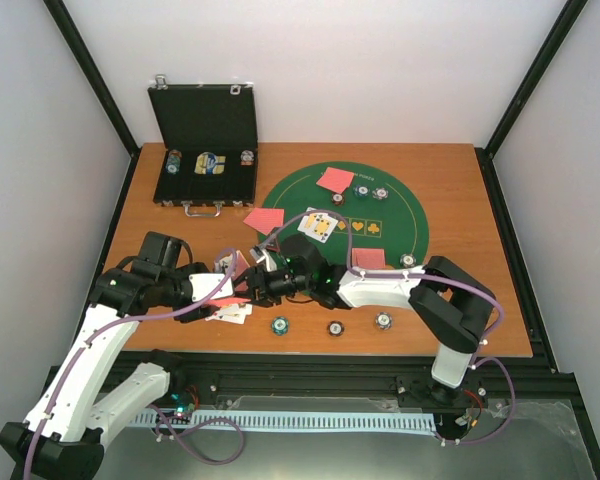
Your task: Distribute texas hold em gaming equipment
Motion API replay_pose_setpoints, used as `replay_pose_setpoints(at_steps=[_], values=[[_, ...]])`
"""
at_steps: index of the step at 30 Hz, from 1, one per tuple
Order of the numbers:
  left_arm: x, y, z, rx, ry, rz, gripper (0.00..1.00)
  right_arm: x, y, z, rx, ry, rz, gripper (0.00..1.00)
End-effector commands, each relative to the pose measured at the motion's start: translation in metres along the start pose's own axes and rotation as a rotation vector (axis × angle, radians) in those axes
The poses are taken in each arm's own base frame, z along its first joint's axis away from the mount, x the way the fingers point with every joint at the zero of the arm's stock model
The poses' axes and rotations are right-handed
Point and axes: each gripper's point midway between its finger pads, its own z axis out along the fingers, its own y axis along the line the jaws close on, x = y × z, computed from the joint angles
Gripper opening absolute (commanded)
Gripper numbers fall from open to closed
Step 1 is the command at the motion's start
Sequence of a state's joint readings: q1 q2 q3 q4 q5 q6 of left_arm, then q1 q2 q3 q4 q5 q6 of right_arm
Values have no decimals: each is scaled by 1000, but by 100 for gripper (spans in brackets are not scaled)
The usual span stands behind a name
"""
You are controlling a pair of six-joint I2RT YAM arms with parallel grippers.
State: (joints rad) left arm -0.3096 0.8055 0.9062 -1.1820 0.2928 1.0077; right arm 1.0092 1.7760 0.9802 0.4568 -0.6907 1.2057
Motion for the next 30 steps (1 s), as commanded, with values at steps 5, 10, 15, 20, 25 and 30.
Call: replay_pose_setpoints(at_steps=[5, 10, 15, 20, 25, 30], values=[[-17, 11, -12, -59, -67, 38, 37, 6, -13, -15, 59, -16, 16, 44], [-16, 11, -12, -63, -64, 42, 37, 8, -12, -18, 72, -18, 9, 27], [-13, 10, -10, -59, -53, 44, 37, 5, -5, -24, 65, -33, 3, 9], [-12, 9, -9, -59, -54, 46, 37, 5, -2, -33, 80, -40, -11, 7], [-14, 10, -10, -60, -57, 46, 37, 6, -10, -45, 139, -35, -22, 6], [-13, 10, -10, -57, -55, 46, 37, 2, -14, -62, 199, -36, -43, 3]])
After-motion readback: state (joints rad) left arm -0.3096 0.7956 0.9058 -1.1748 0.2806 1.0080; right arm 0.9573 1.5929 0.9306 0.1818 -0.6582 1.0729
